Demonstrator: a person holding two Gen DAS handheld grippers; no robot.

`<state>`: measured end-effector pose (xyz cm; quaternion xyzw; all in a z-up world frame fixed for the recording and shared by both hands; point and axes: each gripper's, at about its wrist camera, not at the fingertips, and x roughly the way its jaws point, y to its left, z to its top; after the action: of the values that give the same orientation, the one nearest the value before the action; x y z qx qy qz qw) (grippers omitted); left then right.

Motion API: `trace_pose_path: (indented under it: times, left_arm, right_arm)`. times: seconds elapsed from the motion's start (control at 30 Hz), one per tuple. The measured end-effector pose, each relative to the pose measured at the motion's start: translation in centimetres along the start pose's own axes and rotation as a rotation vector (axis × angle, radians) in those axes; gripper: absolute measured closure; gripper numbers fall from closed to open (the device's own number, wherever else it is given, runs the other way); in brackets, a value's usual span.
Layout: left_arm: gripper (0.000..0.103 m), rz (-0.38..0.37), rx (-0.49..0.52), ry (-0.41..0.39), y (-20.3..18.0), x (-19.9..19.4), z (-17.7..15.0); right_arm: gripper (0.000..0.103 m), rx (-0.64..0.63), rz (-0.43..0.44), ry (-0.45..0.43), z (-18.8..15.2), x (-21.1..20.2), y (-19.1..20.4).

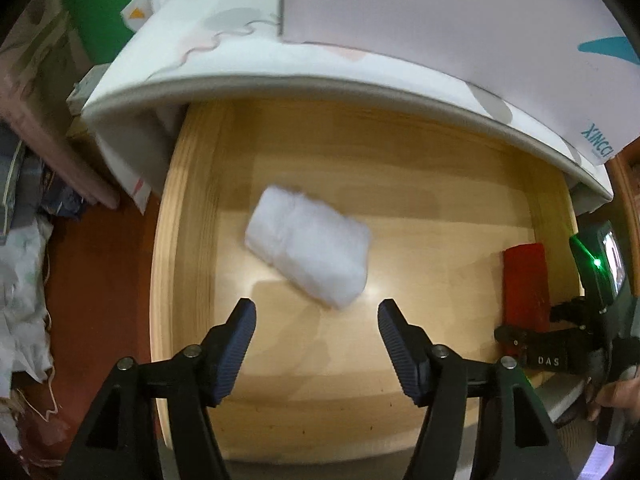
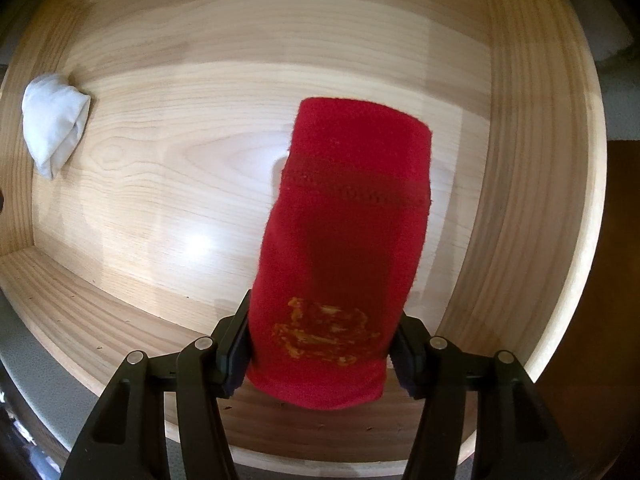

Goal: Take underwear out of drawer
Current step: 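Grasp the white folded cloth with the left gripper while the right holds the red cloth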

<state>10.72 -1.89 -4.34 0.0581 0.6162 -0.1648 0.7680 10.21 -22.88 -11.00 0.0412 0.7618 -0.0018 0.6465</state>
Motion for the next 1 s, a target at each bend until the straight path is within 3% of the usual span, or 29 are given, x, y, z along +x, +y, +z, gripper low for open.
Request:
trace_pose_path:
  times: [0.1, 0.2, 0.47, 1.0]
  left_arm:
    - [0.021, 0.024, 0.065, -0.021, -0.8, 0.1, 0.8]
    - [0.018, 0.041, 0.099, -0.062, -0.7, 0.1, 1.5]
    - [0.017, 0.072, 0.112, 0.005, -0.9, 2.3, 2.8]
    - [0.016, 0.141, 0.197, 0.029, -1.9, 5.5, 5.1]
  right_arm:
    - [0.046, 0.002, 0.003, -0.001, -0.1, -0.4, -0.3]
    - [0.046, 0.000, 0.002, 0.000, -0.1, -0.3, -0.2]
    - [0.045, 0.002, 0.004, 0.000, -0.1, 0.5, -0.4]
    - [0.043, 0.002, 0.009, 0.000, 0.0, 0.3, 0.1]
